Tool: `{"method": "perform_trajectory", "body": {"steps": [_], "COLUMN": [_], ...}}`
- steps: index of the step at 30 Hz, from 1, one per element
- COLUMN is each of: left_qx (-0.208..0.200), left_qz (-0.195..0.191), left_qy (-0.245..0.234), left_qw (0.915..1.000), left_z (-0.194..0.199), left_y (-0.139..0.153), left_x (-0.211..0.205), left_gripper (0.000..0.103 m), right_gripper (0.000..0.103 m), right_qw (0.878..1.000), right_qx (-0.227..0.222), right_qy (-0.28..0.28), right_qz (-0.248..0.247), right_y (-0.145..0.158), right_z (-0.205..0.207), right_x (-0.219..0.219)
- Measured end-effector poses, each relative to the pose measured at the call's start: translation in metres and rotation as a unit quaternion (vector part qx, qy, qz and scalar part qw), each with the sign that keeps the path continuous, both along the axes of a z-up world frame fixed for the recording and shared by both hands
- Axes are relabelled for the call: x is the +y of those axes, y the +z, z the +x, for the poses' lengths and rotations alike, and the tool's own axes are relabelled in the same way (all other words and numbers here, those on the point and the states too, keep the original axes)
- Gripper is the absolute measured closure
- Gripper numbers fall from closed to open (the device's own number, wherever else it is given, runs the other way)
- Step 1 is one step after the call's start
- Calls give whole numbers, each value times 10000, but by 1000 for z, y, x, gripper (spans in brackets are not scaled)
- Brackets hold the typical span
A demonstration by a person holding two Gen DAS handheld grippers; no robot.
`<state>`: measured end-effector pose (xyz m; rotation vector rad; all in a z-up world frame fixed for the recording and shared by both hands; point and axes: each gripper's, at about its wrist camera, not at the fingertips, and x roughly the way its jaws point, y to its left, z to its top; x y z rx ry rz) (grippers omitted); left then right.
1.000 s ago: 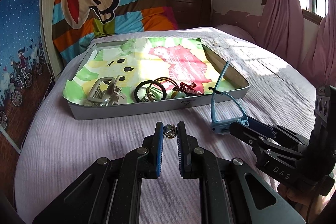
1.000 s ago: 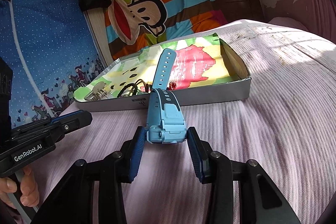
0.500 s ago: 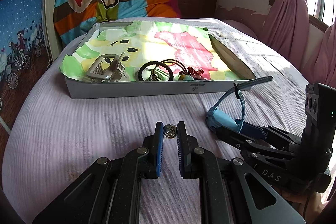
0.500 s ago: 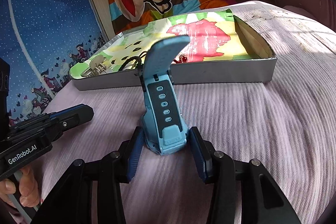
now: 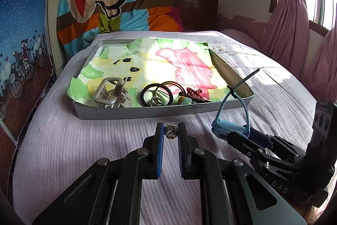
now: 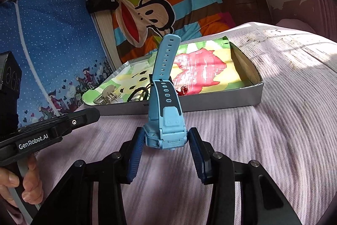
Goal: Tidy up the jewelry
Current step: 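Lift the earring with the left tool while the right tool raises the blue watch toward the tray, then lower the earring and the watch into the tray and open both tools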
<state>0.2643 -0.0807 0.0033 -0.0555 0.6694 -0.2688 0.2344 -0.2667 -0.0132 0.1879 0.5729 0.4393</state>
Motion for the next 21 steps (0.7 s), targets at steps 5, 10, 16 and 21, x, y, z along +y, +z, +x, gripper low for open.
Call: {"method": "perform_trajectory", "body": {"steps": [5,10,16,21], "left_qx": [-31,-19,-39,-153], "left_qz": [17,19,-34,-91], "left_qy": [31,72,158,279], "left_qw": [10000,10000,9999,9995], "left_z": [1,2,6,16], "left_y": [3,3,5,12], "left_x": [-1,-1,0,2], "left_gripper": [93,93,93,93], "right_gripper": [63,63,63,63], "right_qw": [10000,9996,9975,9956], "right_qx": [-29,-168,-564,-811], "right_qy": [-6,-9,-91,-242], "right_qz": [57,232,415,406], "right_y": [0,7,20,32], "right_z": [0,-4,-8,7], "right_x": [-1,-4,-8,-10]}}
